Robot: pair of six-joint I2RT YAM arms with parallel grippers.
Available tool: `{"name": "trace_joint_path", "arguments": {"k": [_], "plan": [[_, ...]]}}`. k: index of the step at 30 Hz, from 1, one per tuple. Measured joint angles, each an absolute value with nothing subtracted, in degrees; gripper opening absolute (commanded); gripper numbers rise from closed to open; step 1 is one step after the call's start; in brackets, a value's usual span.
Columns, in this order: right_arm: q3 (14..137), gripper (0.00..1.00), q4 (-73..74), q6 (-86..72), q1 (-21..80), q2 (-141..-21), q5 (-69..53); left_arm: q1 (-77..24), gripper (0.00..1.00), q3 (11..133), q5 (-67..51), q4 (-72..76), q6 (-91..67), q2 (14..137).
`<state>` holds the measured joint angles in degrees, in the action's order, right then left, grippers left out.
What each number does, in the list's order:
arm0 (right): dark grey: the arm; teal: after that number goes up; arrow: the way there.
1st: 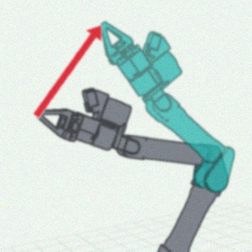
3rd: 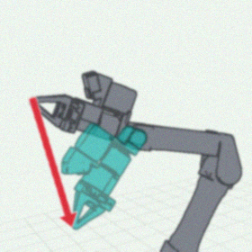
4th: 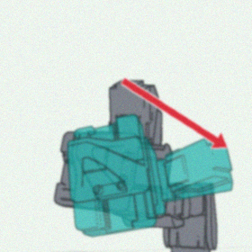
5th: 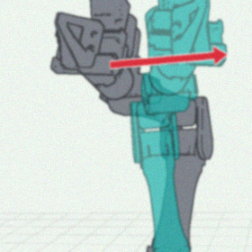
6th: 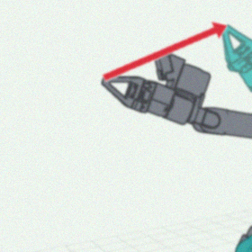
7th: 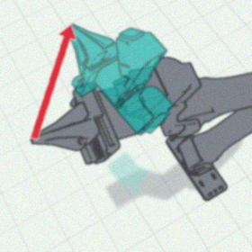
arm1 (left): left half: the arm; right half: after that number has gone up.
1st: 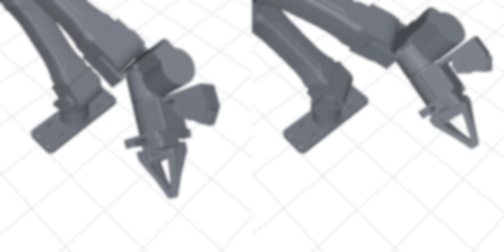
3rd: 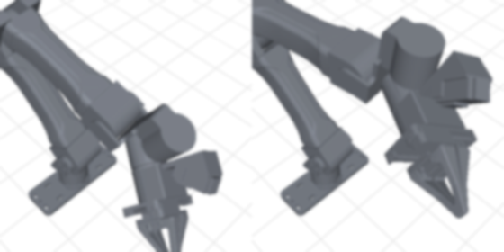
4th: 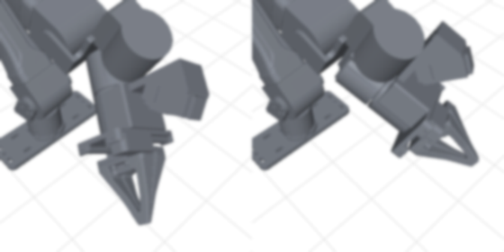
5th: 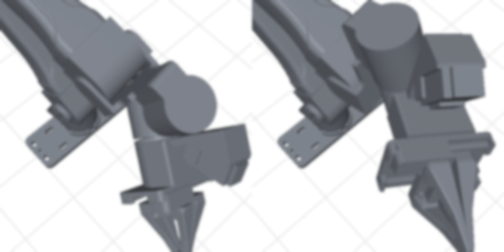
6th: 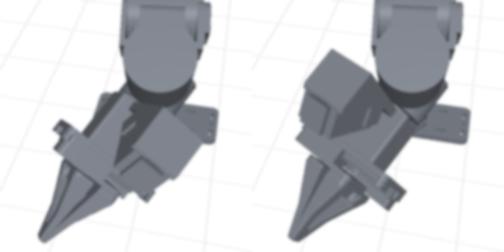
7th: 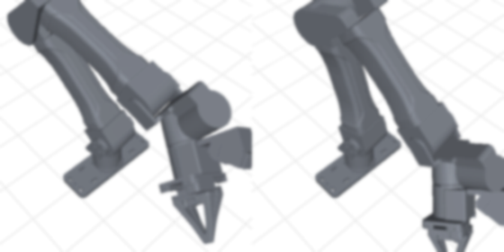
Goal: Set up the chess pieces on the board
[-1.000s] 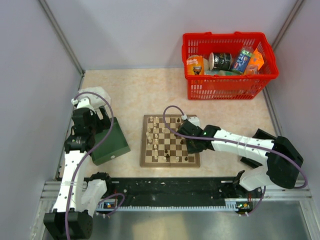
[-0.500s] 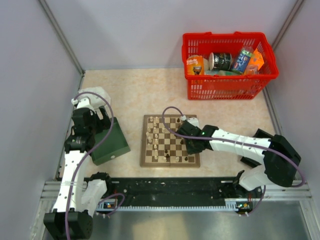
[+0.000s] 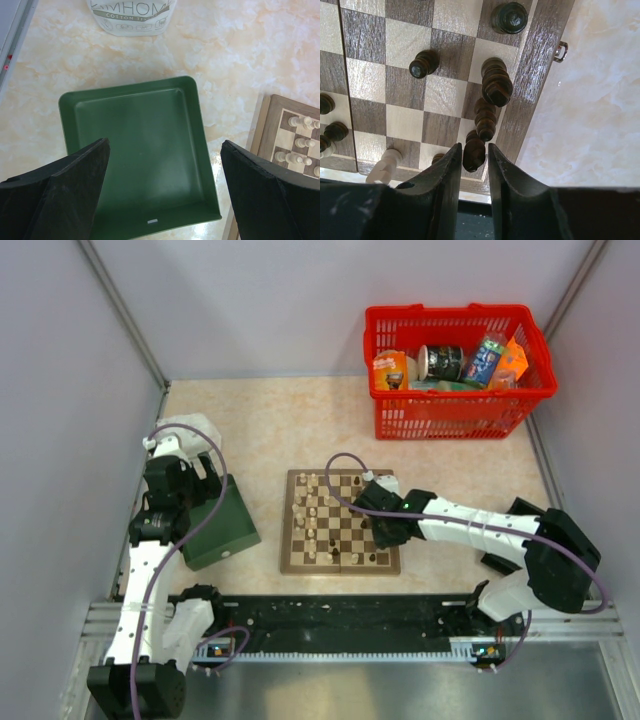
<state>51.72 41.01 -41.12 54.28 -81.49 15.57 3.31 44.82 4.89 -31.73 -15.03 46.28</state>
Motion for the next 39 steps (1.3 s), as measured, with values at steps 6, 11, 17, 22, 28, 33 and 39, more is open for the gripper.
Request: {"name": "trace_joint_path", "arguments": {"k": [6, 11, 17, 22, 28, 33, 39], "plan": [[51.72, 0.34, 41.06, -40.99, 54.24, -81.49, 15.49, 3.31, 0.98, 44.82, 4.89, -31.73, -15.03, 46.28], [51.77, 0.41, 41.69, -40.84, 54.22, -81.34, 14.79, 3.31, 0.98, 44.82, 4.89, -31.73, -15.03, 46.28], [55.00, 0.52, 45.76, -39.20, 54.19, -76.03, 13.67, 3.31, 0.98, 44.82, 4.71, -31.73, -15.03, 46.28], [60.93, 0.52, 46.28, -37.15, 54.19, -72.12, 15.29, 3.31, 0.98, 44.82, 4.73, -31.73, -15.03, 46.28], [65.10, 0.48, 42.68, -33.67, 53.76, -78.83, 16.47, 3.31, 0.98, 44.82, 4.67, -31.75, -15.05, 46.28], [66.59, 0.45, 38.96, -31.51, 53.34, -88.38, 16.10, 3.31, 0.98, 44.82, 4.34, -31.75, -15.05, 46.28], [68.84, 0.41, 36.53, -29.85, 52.97, -94.61, 15.55, 3.31, 0.98, 44.82, 4.29, -31.75, -15.05, 46.28]]}}
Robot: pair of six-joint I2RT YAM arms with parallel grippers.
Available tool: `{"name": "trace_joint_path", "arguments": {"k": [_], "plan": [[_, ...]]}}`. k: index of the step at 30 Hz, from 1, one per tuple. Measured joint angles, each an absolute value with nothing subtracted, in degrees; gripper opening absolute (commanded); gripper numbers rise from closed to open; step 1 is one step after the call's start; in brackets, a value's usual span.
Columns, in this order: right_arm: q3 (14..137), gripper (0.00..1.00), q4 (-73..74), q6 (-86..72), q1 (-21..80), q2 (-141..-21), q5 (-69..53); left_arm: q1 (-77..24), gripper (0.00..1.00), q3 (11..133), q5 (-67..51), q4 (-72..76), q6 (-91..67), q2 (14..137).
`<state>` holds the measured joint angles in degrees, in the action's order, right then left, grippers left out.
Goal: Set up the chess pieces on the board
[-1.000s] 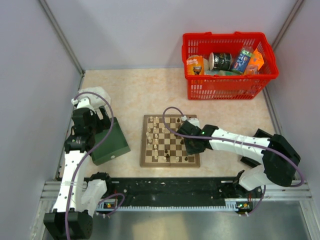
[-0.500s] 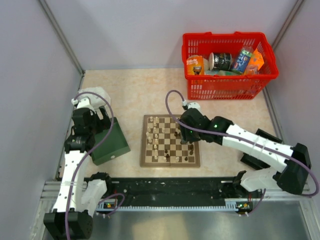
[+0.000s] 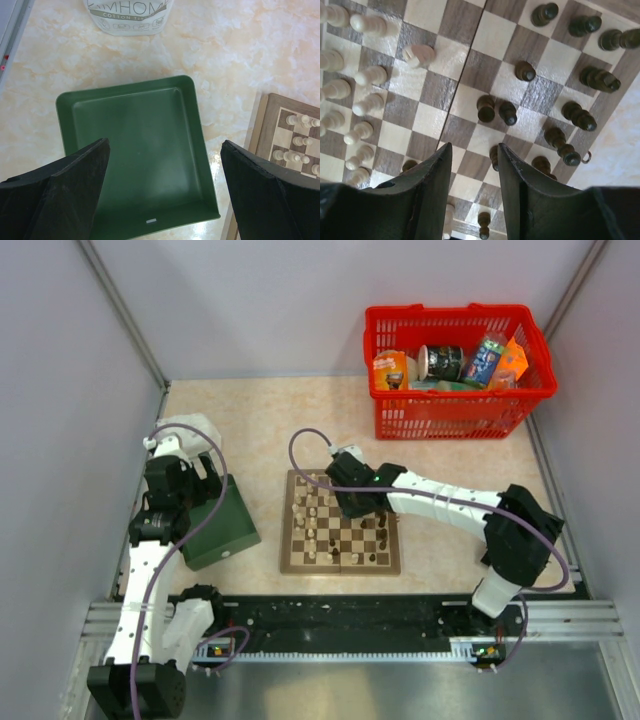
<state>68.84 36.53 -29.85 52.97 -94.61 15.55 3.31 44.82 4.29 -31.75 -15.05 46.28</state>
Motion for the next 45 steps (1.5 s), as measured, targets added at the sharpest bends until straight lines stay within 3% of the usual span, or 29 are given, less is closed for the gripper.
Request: {"name": "trace_joint_path", "arguments": {"k": [45], "plan": [[71.05, 0.28, 32.47, -28.27, 50.74, -100.31, 16.32, 3.31, 0.98, 44.82, 4.32, -31.73, -15.03, 46.28]]}}
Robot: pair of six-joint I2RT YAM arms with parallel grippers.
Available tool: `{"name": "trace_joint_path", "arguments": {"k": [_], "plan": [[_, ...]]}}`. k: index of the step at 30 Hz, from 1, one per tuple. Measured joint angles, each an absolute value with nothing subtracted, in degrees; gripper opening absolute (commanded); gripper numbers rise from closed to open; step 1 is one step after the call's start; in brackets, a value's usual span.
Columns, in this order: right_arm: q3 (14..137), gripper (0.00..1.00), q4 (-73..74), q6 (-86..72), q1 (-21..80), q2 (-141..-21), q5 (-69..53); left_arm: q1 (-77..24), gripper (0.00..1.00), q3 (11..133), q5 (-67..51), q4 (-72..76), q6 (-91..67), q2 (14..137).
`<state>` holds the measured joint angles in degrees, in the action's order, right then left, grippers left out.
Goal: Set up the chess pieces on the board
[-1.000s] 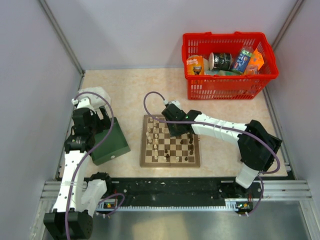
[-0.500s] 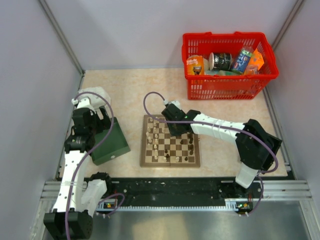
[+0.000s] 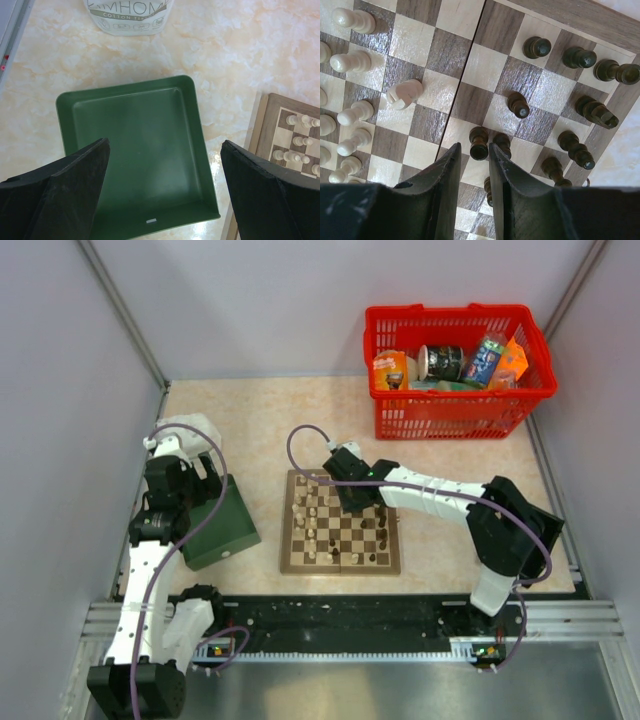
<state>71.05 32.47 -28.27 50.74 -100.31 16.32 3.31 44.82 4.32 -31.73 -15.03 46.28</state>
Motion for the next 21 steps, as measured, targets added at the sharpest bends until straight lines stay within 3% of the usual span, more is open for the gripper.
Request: {"name": "trace_joint_path", "arguments": {"k": [8, 11, 21], "plan": [[71.05, 0.21, 32.38, -28.03, 50.72, -100.68, 16.29, 3.31, 0.98, 44.82, 4.32, -31.75, -15.03, 46.28], [71.05, 0.14, 32.36, -28.03, 50.72, -100.77, 16.29, 3.31, 0.98, 44.82, 4.32, -31.75, -15.03, 46.28], [71.05, 0.10, 32.40, -28.05, 50.72, -99.90, 13.76, 3.31, 0.98, 44.82, 4.32, -31.75, -15.03, 46.28]]}}
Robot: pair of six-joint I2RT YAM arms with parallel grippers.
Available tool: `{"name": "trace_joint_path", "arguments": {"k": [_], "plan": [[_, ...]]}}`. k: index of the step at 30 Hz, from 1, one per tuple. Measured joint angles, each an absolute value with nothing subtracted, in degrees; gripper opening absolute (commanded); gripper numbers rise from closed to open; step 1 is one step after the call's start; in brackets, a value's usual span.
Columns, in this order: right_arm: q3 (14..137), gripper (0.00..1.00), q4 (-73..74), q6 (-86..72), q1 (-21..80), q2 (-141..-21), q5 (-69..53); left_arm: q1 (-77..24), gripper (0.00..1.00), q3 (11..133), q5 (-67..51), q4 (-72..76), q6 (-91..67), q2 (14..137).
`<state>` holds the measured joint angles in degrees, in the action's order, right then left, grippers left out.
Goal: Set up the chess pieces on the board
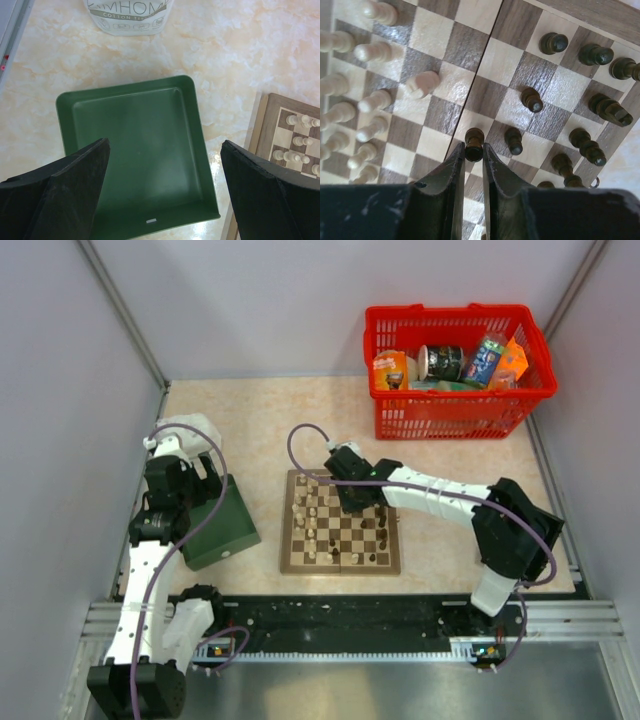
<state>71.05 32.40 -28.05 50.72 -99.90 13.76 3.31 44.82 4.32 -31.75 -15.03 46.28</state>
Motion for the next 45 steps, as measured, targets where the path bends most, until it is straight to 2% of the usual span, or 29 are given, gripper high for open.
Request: {"name": "trace_joint_path", "arguments": {"k": [4, 11, 19, 30, 45], "plan": [[70.41, 0.10, 32.45, -28.14, 50.72, -95.22, 11.70, 3.31, 0.98, 44.82, 4.32, -31.75, -15.03, 46.28], [63.18, 0.10, 33.06, -30.46, 50.81, -77.73, 9.43, 3.31, 0.98, 44.82, 4.32, -31.73, -15.05, 46.39], [53.23, 0.10, 41.87, -34.17, 52.31, -63.02, 7.94, 3.31, 0.98, 44.82, 4.29, -31.75, -15.05, 46.50], [48.64, 0.10, 47.24, -37.30, 57.43, -62.70, 9.02, 3.31, 0.98, 44.82, 4.25, -31.75, -15.05, 46.76], [44.25, 0.11, 42.30, -40.97, 59.11, -66.17, 12.73, 3.31, 0.98, 44.82, 3.88, -31.75, -15.05, 46.76]]}}
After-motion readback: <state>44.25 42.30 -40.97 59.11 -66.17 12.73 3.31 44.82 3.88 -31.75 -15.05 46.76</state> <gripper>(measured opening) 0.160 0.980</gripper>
